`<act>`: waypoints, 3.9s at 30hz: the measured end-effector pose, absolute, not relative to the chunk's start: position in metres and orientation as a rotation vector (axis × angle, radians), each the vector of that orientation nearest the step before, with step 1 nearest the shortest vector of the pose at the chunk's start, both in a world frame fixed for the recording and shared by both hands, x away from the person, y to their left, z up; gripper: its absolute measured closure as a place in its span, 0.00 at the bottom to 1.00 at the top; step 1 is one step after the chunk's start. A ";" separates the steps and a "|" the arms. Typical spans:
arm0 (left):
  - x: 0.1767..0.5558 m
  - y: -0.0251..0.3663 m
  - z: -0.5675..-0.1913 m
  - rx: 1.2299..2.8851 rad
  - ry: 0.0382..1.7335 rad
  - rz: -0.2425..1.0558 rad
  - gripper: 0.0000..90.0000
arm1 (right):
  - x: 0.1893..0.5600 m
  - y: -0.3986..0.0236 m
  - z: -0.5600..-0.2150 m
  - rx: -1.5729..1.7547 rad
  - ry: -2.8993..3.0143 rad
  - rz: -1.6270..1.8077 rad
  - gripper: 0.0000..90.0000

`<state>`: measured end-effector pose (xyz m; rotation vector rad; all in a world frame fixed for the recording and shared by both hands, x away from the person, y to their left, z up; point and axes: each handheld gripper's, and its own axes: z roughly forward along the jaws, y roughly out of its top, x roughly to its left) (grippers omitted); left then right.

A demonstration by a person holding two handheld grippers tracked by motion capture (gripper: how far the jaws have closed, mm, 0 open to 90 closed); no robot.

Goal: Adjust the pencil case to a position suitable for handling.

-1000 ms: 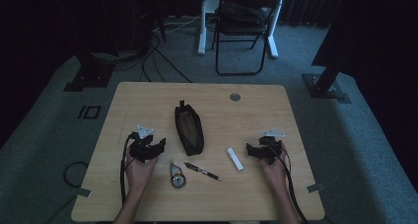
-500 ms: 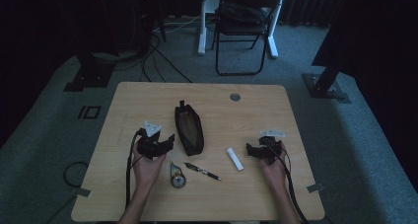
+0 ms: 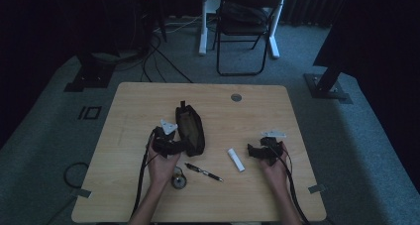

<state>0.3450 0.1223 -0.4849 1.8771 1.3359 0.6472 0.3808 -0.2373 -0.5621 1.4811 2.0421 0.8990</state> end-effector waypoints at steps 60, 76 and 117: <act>0.359 0.156 -0.509 2.025 1.110 0.506 0.84 | 0.381 -0.237 -0.562 1.483 2.040 0.899 0.13; 0.357 0.159 -0.512 2.057 0.953 0.478 0.84 | 0.381 -0.237 -0.562 1.483 2.040 0.899 0.13; 0.306 0.179 -0.494 1.969 1.015 0.558 0.51 | 0.381 -0.237 -0.562 1.484 2.040 0.899 0.13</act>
